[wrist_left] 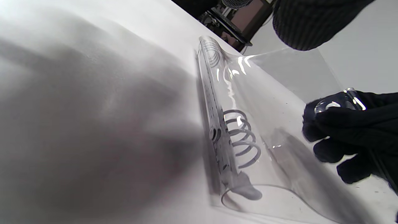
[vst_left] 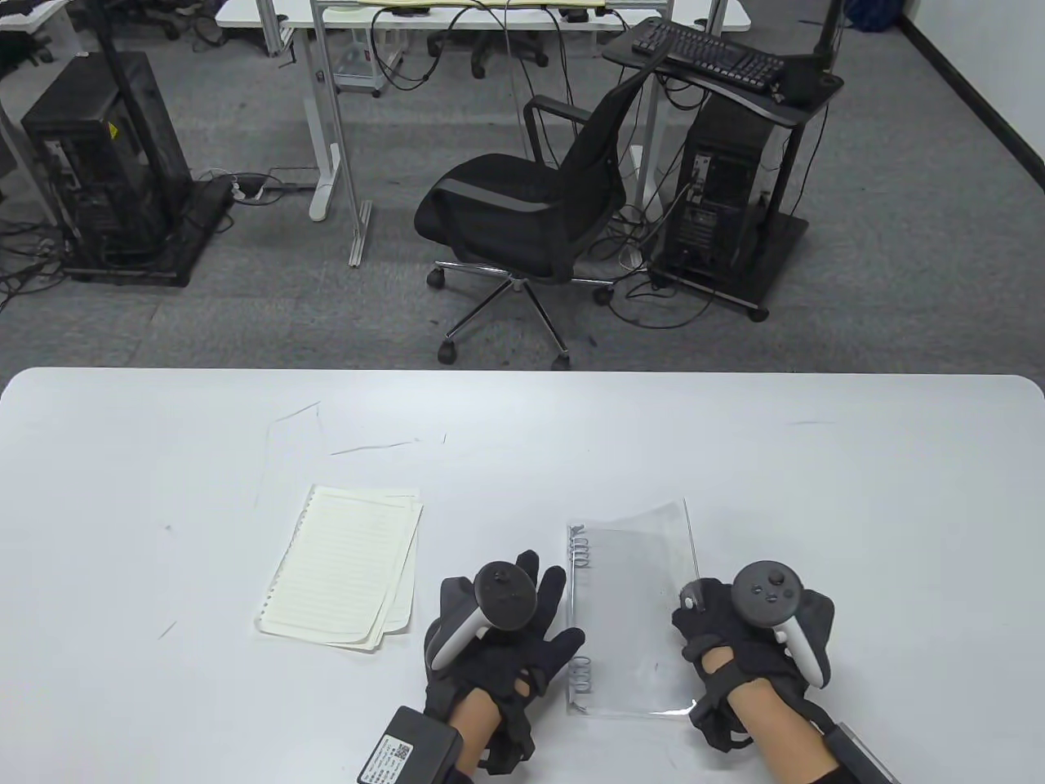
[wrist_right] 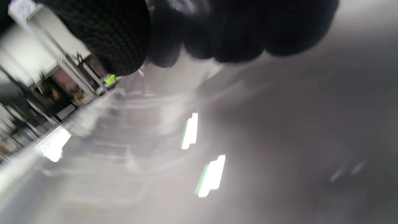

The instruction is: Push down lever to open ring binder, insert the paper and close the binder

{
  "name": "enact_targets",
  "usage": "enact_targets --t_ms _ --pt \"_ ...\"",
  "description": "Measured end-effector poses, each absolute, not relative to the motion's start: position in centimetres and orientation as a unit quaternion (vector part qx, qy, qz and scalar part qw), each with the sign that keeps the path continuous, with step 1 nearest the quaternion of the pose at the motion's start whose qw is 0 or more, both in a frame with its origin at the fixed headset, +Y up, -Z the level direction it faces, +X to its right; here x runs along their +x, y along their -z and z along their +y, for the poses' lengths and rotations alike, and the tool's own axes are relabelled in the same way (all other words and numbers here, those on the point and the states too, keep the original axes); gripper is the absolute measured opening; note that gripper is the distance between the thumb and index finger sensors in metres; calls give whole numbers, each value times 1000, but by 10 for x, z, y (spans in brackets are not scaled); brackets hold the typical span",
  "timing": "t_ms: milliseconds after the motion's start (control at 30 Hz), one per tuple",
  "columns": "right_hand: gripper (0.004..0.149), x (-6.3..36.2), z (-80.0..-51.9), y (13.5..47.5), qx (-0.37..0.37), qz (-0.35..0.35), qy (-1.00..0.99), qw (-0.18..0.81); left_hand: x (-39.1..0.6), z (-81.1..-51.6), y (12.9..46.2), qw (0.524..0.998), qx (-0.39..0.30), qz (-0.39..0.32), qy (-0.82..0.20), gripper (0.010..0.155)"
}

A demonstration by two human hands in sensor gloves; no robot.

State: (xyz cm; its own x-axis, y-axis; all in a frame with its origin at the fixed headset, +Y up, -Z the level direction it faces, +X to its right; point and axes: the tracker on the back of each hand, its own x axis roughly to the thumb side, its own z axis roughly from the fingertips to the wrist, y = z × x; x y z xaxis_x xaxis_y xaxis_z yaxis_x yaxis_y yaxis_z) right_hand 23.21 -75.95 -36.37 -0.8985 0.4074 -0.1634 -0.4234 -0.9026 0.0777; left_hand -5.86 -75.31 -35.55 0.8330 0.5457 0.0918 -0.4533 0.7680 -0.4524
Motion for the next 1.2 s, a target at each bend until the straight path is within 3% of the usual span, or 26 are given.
enact_targets --t_ms 167,400,467,567,633,800,1200 --pt "70 226 -775 366 -63 88 -991 73 -38 -763 350 931 -236 -153 -232 77" --pt "87 237 -773 370 -38 112 -988 98 7 -778 335 926 -260 -233 -148 80" --pt "85 239 -765 369 -3 111 -985 131 12 -781 333 925 -262 -240 -137 79" --pt "77 231 -763 364 107 212 -953 187 15 -787 331 925 -268 -243 -116 77" --pt "75 222 -767 358 143 220 -955 140 16 -789 332 927 -268 -238 -110 75" --pt "74 209 -770 362 144 188 -970 44 22 -793 330 933 -266 -230 -82 74" --pt "71 209 -774 369 133 153 -972 118 27 -793 328 940 -256 -220 -53 75"
